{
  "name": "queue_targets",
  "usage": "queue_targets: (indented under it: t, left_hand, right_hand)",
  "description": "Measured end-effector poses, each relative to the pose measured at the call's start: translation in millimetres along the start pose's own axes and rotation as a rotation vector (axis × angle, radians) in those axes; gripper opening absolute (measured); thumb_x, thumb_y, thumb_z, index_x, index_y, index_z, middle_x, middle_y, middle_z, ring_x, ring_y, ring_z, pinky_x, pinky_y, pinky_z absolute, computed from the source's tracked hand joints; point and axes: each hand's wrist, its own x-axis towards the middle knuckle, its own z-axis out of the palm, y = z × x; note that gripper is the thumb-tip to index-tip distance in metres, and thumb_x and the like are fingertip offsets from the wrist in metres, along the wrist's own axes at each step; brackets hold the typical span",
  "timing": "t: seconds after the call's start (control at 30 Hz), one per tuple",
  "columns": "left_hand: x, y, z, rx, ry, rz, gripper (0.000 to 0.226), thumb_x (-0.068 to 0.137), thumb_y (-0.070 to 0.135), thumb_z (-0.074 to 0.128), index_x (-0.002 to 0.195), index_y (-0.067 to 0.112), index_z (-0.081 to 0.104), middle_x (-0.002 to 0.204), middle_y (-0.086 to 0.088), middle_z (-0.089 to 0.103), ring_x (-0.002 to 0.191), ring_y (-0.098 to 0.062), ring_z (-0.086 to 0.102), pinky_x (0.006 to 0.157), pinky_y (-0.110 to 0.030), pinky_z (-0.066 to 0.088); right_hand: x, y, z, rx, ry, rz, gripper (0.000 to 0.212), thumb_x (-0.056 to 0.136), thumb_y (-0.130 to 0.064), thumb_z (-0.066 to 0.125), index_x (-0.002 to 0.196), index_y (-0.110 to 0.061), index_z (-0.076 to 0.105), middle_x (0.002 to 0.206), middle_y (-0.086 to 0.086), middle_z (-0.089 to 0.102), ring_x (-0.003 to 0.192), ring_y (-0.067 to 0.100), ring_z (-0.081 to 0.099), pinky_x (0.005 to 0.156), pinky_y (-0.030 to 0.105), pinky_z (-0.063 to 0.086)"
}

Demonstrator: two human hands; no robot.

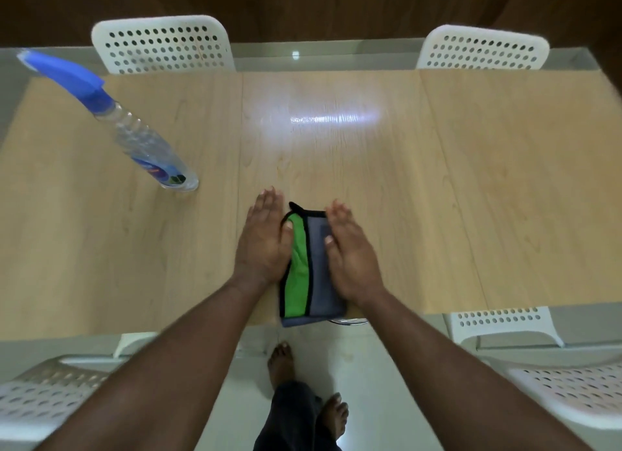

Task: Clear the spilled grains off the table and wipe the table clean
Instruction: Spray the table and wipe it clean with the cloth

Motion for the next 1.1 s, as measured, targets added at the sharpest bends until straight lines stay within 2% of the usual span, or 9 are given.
queue_targets:
  t: [0.07,0.17,0.23,0.33,0.53,0.73,0.87,0.97,1.1]
  left_hand:
    - [-23,22,12,0.066,-0.017,0.024,0.068,0.105,0.036,0.029,0.167,0.008,0.021,0.175,-0.009,0.015,0.162,-0.022,0.009,0.132,-0.043,0.009]
    - [-48,54,35,0.214,-0.068,0.078,0.069,0.105,0.040,0.023,0.168,0.011,0.014,0.176,-0.008,0.006,0.163,-0.021,0.002,0.133,-0.043,0.004]
    - [-54,65,45,0.353,-0.067,0.051,0.070,0.107,0.041,0.020,0.169,0.014,0.003,0.177,-0.008,-0.003,0.163,-0.023,-0.007,0.132,-0.046,0.001]
    - [-44,63,48,0.411,-0.065,0.012,0.072,0.108,0.046,0.018,0.168,0.016,-0.010,0.175,-0.008,-0.018,0.161,-0.026,-0.017,0.132,-0.048,-0.002]
    - [5,46,40,0.397,-0.020,-0.096,0.076,0.108,0.059,0.012,0.169,0.016,-0.004,0.176,-0.011,-0.011,0.163,-0.029,-0.010,0.130,-0.051,0.006]
    - [-75,54,39,0.389,-0.023,-0.167,0.078,0.109,0.057,0.020,0.168,0.015,-0.008,0.175,-0.011,-0.014,0.162,-0.027,-0.011,0.131,-0.050,0.008]
    - [-102,29,23,0.419,-0.083,-0.093,0.078,0.108,0.059,0.021,0.168,0.017,-0.008,0.175,-0.009,-0.017,0.162,-0.025,-0.014,0.131,-0.050,0.007]
    - [-78,4,14,0.442,-0.080,-0.027,0.078,0.108,0.060,0.019,0.168,0.018,-0.006,0.176,-0.009,-0.013,0.163,-0.026,-0.011,0.131,-0.050,0.008]
    - [-19,-14,3,0.468,-0.040,-0.075,0.078,0.107,0.061,0.013,0.169,0.016,-0.003,0.176,-0.012,-0.007,0.163,-0.029,-0.004,0.130,-0.051,0.009]
  right_hand:
    - [11,16,-6,-0.024,0.012,0.053,0.058,0.106,-0.027,0.036,0.163,-0.012,0.037,0.171,0.006,0.029,0.160,0.020,0.023,0.130,0.039,0.021]
    - [13,24,0,-0.102,0.002,-0.025,0.060,0.105,-0.029,0.030,0.161,-0.010,0.040,0.170,0.005,0.032,0.160,0.019,0.022,0.128,0.047,0.025]
    - [11,27,3,-0.125,0.011,-0.031,0.060,0.106,-0.030,0.029,0.162,-0.012,0.040,0.171,0.003,0.032,0.161,0.014,0.019,0.129,0.046,0.024]
    - [12,28,3,-0.143,0.027,-0.026,0.060,0.104,-0.029,0.033,0.162,-0.014,0.040,0.170,0.003,0.033,0.160,0.014,0.022,0.130,0.042,0.023]
    - [15,29,7,-0.230,0.052,-0.077,0.058,0.107,-0.033,0.032,0.161,-0.013,0.042,0.169,0.006,0.036,0.159,0.018,0.025,0.129,0.043,0.024]
    - [14,26,7,-0.329,0.047,-0.085,0.056,0.107,-0.027,0.043,0.161,-0.015,0.041,0.169,0.008,0.035,0.160,0.022,0.024,0.129,0.044,0.024]
    - [11,22,5,-0.370,0.023,-0.085,0.056,0.108,-0.032,0.040,0.162,-0.018,0.040,0.170,0.009,0.033,0.160,0.025,0.022,0.128,0.044,0.022]
    - [10,20,8,-0.438,-0.006,-0.128,0.057,0.108,-0.038,0.037,0.163,-0.023,0.039,0.171,0.005,0.031,0.161,0.030,0.018,0.128,0.049,0.023]
    - [10,20,10,-0.482,-0.035,-0.143,0.058,0.109,-0.044,0.030,0.165,-0.029,0.033,0.174,0.001,0.025,0.163,0.031,0.010,0.130,0.049,0.017]
